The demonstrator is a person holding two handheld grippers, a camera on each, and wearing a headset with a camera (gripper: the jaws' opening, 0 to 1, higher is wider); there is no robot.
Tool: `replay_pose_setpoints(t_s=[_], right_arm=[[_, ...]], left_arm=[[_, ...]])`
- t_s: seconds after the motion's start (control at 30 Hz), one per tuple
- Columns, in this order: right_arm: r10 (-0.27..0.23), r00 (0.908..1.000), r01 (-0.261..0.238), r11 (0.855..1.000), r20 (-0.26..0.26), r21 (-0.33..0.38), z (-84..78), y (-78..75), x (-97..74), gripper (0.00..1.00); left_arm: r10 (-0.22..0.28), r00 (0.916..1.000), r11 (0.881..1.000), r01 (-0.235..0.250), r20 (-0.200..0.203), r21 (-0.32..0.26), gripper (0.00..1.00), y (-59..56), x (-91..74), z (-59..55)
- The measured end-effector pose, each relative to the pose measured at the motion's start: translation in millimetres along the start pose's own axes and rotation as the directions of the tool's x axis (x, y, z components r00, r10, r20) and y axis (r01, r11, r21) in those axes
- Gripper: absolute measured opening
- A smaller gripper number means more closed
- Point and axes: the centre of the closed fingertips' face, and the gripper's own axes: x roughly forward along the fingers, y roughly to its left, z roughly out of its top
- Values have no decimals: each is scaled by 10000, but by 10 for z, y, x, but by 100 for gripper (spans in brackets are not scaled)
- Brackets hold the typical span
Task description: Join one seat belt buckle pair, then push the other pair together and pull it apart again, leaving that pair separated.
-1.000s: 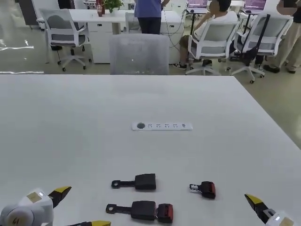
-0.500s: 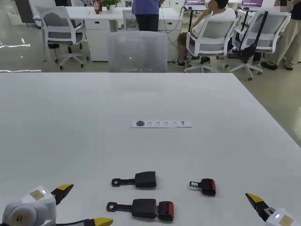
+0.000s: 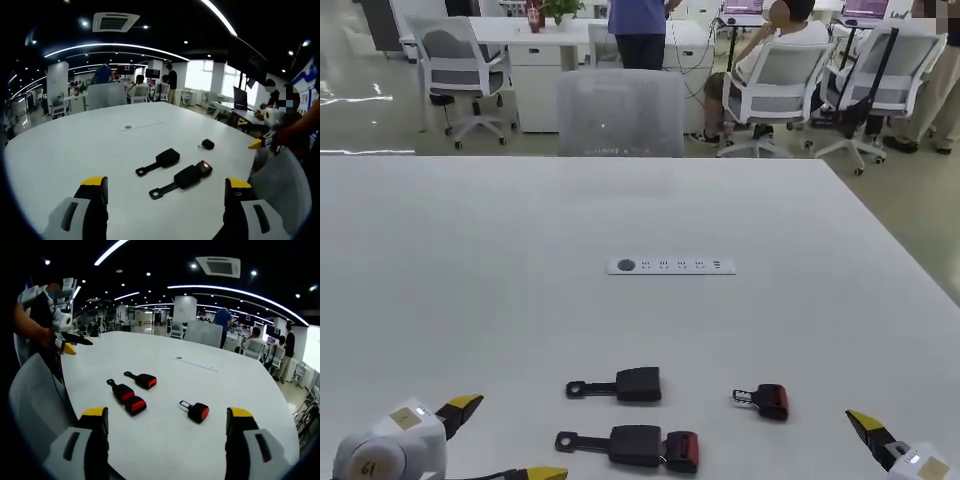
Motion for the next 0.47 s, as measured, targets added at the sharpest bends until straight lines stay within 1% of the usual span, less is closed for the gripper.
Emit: replay_pose_setpoints(t_s=[0.17, 0.3, 0.47], right_arm=[[-19, 10000, 19, 10000, 26, -26, 21, 5, 4, 100], [-81, 10000, 81, 10000, 51, -12, 29, 4, -3, 100], [-26, 9999, 26, 10000, 99, 5, 44, 35, 6, 100]], left_arm=[[14, 10000, 10000, -14, 79, -55, 99, 21, -8, 11], [-48, 10000, 10000, 48, 76, -21, 99, 1, -11, 7], [-30, 10000, 10000, 30, 51, 11, 99, 4, -25, -19]])
